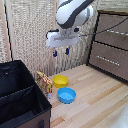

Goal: Position your gripper near the granola bar, please. Lightly grip the granola bar with your gripping tool. Relocate your gripper along with the granola bar toward the leading division of the caddy with caution. Gently release the granola bar into the leading division of the caddy.

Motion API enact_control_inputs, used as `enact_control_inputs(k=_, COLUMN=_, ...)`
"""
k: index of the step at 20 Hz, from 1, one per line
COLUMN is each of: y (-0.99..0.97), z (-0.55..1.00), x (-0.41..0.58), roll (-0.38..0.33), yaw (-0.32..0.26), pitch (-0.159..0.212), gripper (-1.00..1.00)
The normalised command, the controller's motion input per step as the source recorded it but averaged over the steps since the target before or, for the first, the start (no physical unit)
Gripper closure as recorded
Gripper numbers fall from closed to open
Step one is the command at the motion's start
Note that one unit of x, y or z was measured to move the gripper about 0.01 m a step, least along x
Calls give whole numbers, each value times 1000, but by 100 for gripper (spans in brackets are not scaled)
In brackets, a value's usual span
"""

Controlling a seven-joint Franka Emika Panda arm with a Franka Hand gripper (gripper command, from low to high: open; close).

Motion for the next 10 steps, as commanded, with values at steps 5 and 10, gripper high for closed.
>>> enact_control_inputs(k=5, y=761, z=-105, x=232, roll=-61, yaw=-88, pitch=6, gripper=-100)
enact_control_inputs(k=10, y=750, z=-141, x=213, roll=-53, yaw=-102, pitch=-21, gripper=-100)
